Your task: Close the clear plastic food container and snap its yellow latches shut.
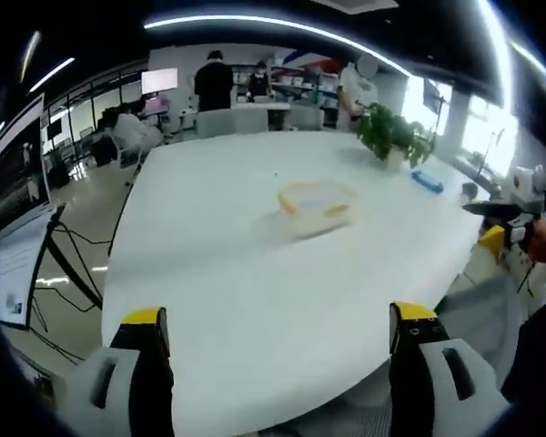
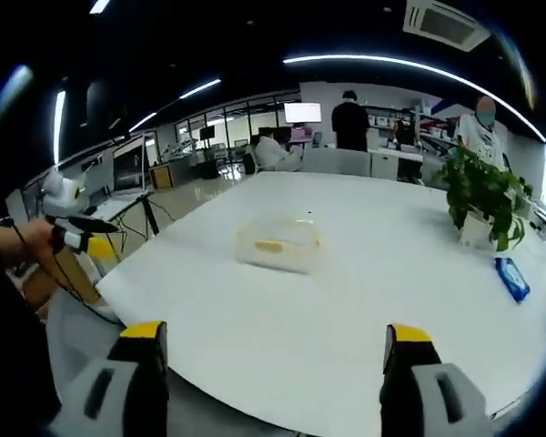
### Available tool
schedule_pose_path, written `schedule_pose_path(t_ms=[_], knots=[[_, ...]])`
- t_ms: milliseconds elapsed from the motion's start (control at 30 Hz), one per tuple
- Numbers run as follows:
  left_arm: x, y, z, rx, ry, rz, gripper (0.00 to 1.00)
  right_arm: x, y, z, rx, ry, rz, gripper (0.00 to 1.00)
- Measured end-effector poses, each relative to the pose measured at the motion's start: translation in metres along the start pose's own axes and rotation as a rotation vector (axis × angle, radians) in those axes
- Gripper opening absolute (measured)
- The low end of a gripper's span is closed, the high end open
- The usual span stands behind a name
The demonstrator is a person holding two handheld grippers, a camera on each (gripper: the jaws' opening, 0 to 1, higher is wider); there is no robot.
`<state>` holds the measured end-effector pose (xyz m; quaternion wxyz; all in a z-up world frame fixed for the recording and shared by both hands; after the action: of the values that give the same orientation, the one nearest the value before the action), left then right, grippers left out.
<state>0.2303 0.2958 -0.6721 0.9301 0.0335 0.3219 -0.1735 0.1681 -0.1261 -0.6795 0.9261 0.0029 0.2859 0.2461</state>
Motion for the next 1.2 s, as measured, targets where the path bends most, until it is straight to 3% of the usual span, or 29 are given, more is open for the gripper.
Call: schedule_pose_path(t_ms=[467, 733, 1200], knots=[[-0.026, -0.011, -0.032, -0.028, 0.044, 0.019, 0.99, -0.029, 0.000, -0.038, 0.037, 0.093, 0.022, 1.00], [-0.043, -0.015, -0.041, -0.012, 0.049, 0.058, 0.99, -0.045, -0.003, -0.041, 0.056, 0.106, 0.016, 1.00], [-0.055, -0.020, -0.042, -0.052, 0.047, 0.052, 0.99, -0.057, 0.000, -0.044, 0.070, 0.121, -0.004, 1.00]])
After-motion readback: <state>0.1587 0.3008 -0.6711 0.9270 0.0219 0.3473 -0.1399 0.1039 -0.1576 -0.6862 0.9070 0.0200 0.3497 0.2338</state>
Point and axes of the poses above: the point that each gripper's makers call its tool centre point, and the gripper's own axes: x roughly forward along the fingers, y roughly to its left, z roughly out of its top, the point moved 10 cm from there along -x, roughly backward along the fingers, and after that the axes turned 5 degrees about z, right-handed, at the moved point
